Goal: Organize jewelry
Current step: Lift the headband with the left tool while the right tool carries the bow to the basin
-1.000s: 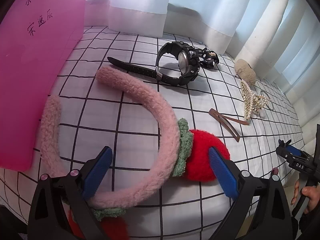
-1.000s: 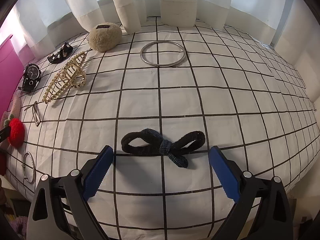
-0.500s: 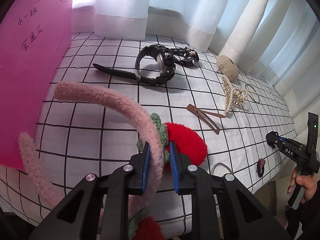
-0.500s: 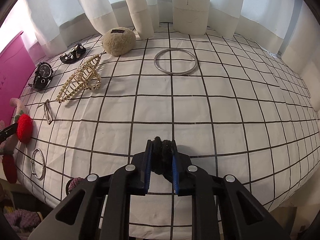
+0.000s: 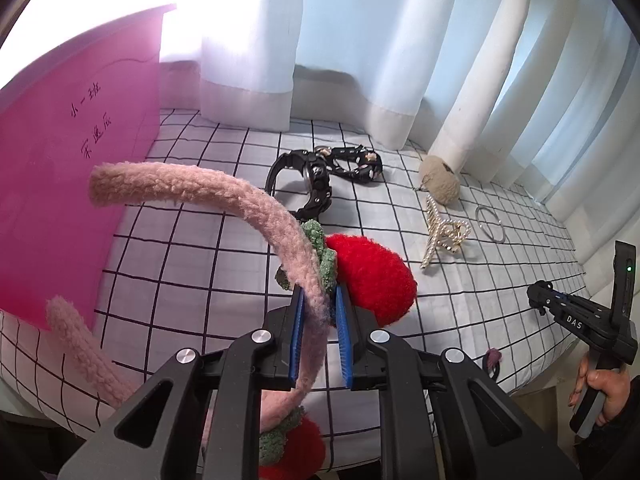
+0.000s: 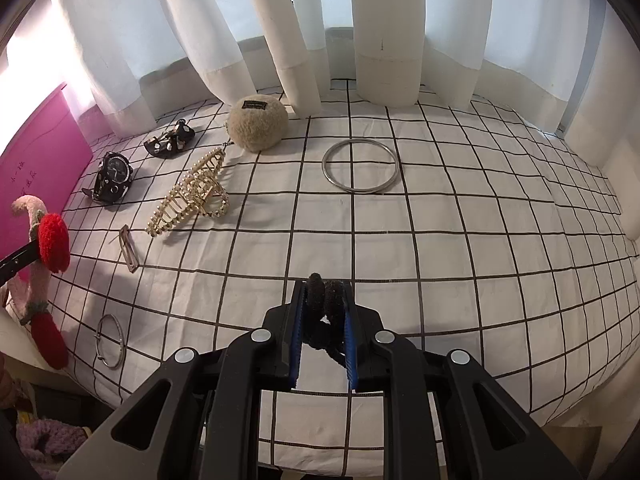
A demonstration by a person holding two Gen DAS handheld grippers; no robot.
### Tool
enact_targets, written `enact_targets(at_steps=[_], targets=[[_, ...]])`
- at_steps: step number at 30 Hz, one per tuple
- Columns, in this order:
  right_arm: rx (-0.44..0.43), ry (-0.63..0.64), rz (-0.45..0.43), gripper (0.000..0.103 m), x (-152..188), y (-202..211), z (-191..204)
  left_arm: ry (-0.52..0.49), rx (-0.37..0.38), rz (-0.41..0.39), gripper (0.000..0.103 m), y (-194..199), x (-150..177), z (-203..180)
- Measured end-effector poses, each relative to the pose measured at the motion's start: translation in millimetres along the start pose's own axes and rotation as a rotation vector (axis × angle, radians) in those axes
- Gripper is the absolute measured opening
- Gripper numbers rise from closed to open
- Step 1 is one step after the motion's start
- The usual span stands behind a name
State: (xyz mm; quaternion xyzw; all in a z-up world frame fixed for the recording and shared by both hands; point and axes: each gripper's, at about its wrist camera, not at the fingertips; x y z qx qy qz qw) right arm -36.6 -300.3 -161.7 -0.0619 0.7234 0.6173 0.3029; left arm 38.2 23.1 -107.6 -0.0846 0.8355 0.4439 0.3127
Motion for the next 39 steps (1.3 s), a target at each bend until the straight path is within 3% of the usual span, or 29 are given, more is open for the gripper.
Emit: enact_targets(at_steps=[14,22,30,39], targets=[[-0.123,0.074,-0.164,0.017,-64,65,3,-0.016,-0.002,-0.214,0.009,65,-37,-68],[-0.234,0.161,-0.234,0.017,-100,77,30,0.011,-0.090,-0.313,0.007,90,-58,-73],[-0.365,0.244,-0.290,0.017,-132,91,79,0.028,-0.185,-0.419,0.007,137,-74,-71],[-0.542,0.323,-0.358,0.017,-170,125,181,0.055,-0.288,-0.501,0.007,198,-90,-32]])
Point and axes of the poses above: each gripper's, at about its wrist camera, not at the fingertips, and y roughly against the way its jaws point, z to its left, x to its underside, and after that the axes turned 14 degrees about x, right-handed
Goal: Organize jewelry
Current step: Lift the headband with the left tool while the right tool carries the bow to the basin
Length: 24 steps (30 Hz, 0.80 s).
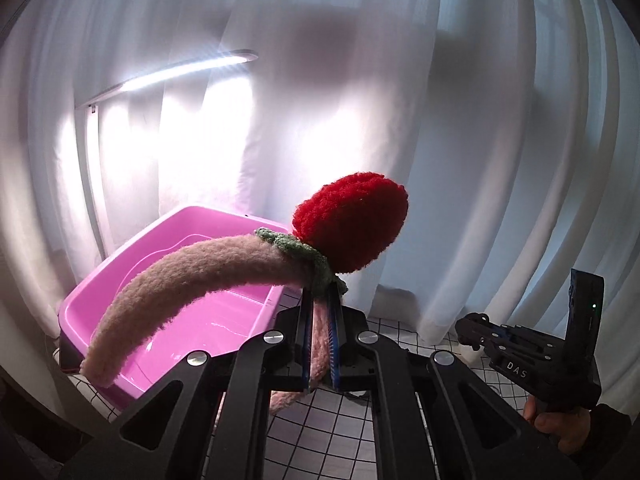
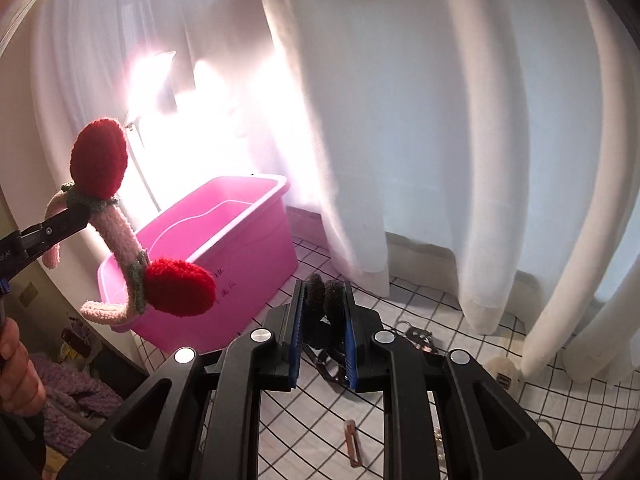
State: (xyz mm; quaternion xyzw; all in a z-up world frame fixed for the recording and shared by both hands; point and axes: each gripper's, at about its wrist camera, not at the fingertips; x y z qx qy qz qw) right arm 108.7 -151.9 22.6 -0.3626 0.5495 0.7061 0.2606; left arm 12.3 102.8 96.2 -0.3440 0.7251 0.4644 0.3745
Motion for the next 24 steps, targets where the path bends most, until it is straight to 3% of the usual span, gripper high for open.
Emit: enact_targets(at_steps=[5,12,19,24], targets=[[-0.083,0.027,-0.012,0.017,-33,-31,57,-0.003,-0.045,-0.032,0.007,5,-26,42],[-0.143,0.089,0.007,0.017,-72,-73,137,0.040,-0.087,-0.008,0.007,-14,-40,112],[-0.156,0.134,0.072,0.017,-96,-128,190,0.126,-0.111,0.055,0.007,-33,-28,179],[-0.148,0.162,0.155,0.017,-104,-167,213,0.150,-0.119,0.102,0.007,-53,-20,202]])
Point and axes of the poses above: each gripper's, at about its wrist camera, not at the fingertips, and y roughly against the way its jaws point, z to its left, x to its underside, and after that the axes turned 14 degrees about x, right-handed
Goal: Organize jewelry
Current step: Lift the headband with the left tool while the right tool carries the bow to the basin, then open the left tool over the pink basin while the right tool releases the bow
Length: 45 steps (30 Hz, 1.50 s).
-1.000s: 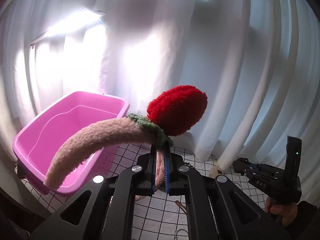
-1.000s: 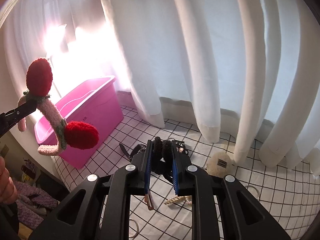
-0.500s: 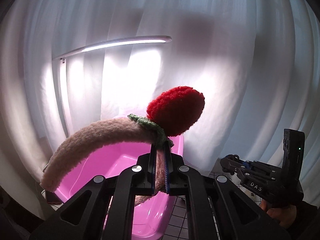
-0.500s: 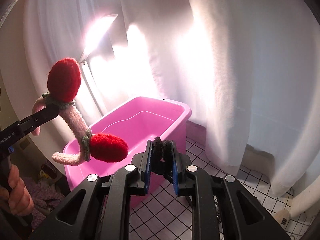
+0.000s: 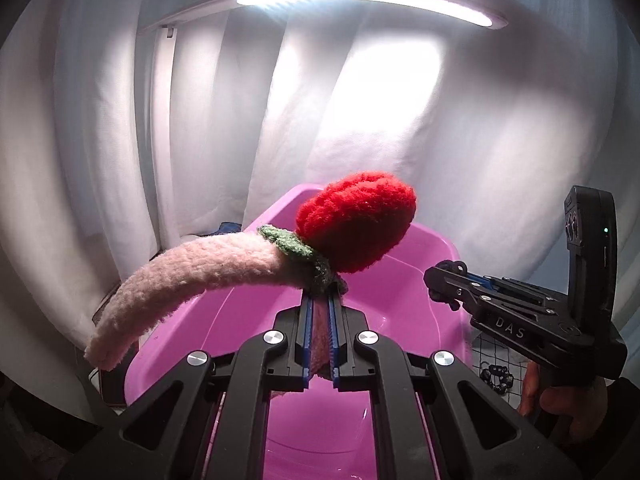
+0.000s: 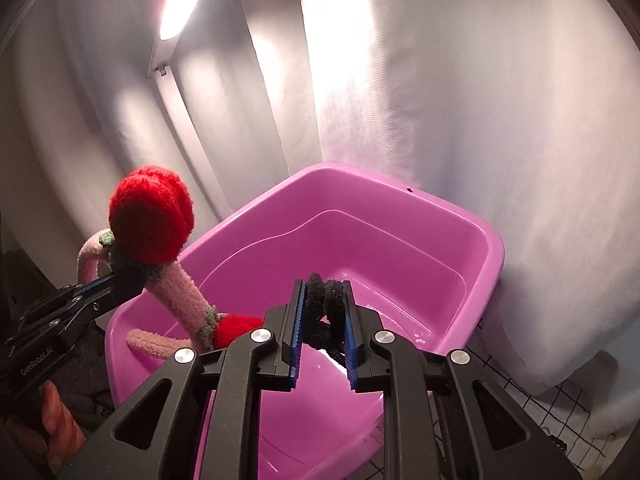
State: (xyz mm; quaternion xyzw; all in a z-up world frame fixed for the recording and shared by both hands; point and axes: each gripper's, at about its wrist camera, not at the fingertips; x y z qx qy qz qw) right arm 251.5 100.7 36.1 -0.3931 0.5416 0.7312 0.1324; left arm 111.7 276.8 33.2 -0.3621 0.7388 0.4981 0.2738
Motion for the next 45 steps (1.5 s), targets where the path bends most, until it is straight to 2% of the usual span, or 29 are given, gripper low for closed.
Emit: enact_targets(at_steps=[7,11,12,15,16,17,18,20,22,27,34,36,38,40,41,45], targets=[[0.060,0.030,0.124,0.017,-7,-39,11,0.058,-0.027,0.112,0.007,-33,2,19],[0.080,0.032,0.184,0.017,-9,-52,13,0.032,-0.070,0.155,0.007,-44,1,15],[0.084,0.034,0.195,0.019,-9,-54,14,0.034,-0.070,0.164,0.007,-46,-3,19],[0.105,0.029,0.206,0.043,-12,-56,13,0.046,-0.067,0.174,0.011,-45,-4,22],[0.116,0.025,0.195,0.046,-14,-54,11,0.048,-0.073,0.174,0.015,-42,-3,22],[0.123,0.023,0.190,0.046,-15,-53,9,0.051,-0.079,0.172,0.028,-41,-4,24],[0.127,0.022,0.190,0.047,-16,-53,8,0.054,-0.088,0.165,0.049,-39,-4,24],[0.130,0.012,0.196,0.052,-17,-51,5,0.057,-0.108,0.129,0.077,-31,-4,23],[0.128,-0.001,0.198,0.058,-17,-51,3,0.050,-0.113,0.102,0.078,-24,-5,22],[0.120,-0.031,0.224,0.063,-18,-51,-2,0.057,-0.124,0.105,0.078,-20,-5,22],[0.123,0.012,0.339,0.067,-22,-55,-2,0.071,-0.122,0.099,0.078,-13,-3,21],[0.098,0.013,0.386,0.067,-23,-58,-3,0.071,-0.123,0.095,0.079,-11,-3,20],[0.065,-0.020,0.394,0.067,-26,-58,-6,0.072,-0.122,0.091,0.079,-9,-2,19],[0.035,-0.041,0.420,0.075,-28,-59,-8,0.074,-0.121,0.086,0.079,-6,-2,18],[0.028,-0.043,0.427,0.075,-28,-58,-8,0.075,-0.122,0.084,0.079,-5,-1,18],[0.056,-0.026,0.409,0.075,-29,-53,-7,0.075,-0.124,0.081,0.079,-1,1,17]])
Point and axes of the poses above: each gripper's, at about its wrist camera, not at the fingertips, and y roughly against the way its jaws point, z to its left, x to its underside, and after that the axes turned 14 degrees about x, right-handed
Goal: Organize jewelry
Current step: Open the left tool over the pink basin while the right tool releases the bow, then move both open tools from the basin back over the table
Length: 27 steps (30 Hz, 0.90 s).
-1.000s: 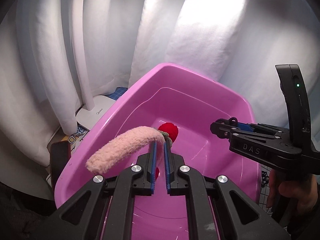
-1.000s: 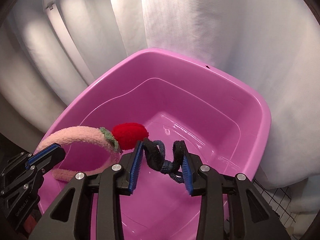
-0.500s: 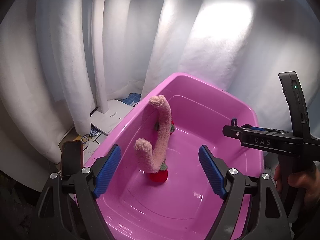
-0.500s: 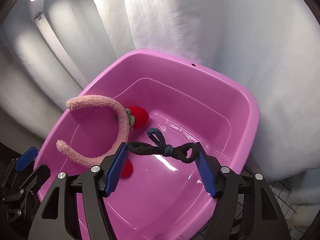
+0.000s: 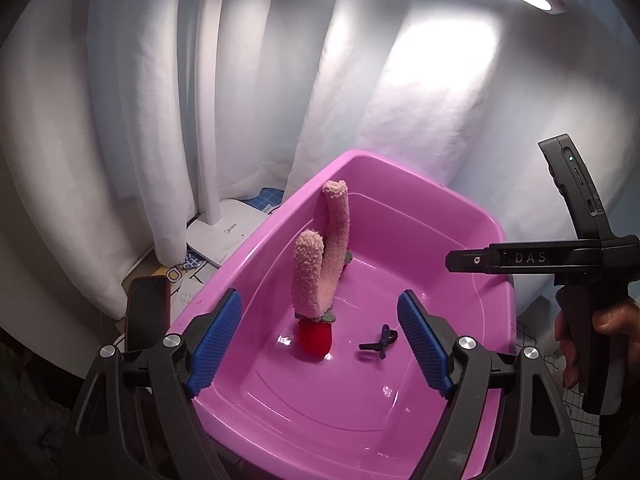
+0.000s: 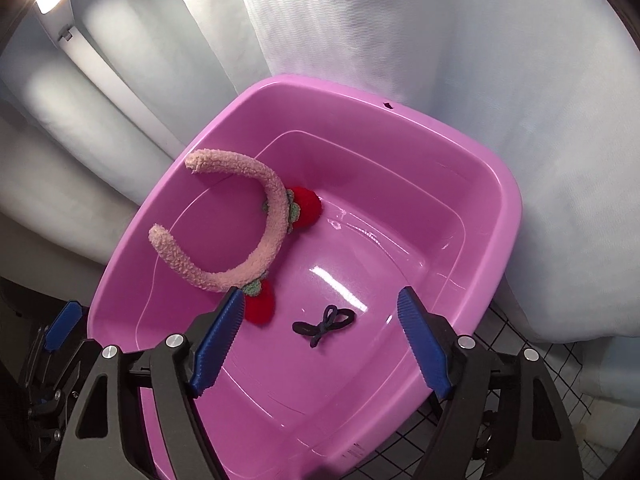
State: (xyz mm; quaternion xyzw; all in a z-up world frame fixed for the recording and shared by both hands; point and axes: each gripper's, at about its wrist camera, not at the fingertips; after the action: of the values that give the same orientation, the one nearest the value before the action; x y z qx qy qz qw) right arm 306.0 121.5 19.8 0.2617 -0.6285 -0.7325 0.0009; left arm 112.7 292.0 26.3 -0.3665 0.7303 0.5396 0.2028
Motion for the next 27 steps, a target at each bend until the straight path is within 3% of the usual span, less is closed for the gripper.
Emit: enact_targets(at_steps=[10,17,22,27], targets=[[-0.017,0.008,-0.084,0.075,30,28,5,-0.005,-0.012,-0.011,0.080,15,8,-9],[-0.034,-0.031,-0.178,0.075,75,59,-7,-0.037,-0.011,-0.007,0.083,27,20,-23],[-0.035,-0.087,-0.239,0.075,127,86,-40,-0.070,0.024,-0.005,0.088,42,30,-41],[0.035,-0.200,-0.267,0.075,184,112,-94,-0.111,0.095,-0.008,0.091,56,40,-71]])
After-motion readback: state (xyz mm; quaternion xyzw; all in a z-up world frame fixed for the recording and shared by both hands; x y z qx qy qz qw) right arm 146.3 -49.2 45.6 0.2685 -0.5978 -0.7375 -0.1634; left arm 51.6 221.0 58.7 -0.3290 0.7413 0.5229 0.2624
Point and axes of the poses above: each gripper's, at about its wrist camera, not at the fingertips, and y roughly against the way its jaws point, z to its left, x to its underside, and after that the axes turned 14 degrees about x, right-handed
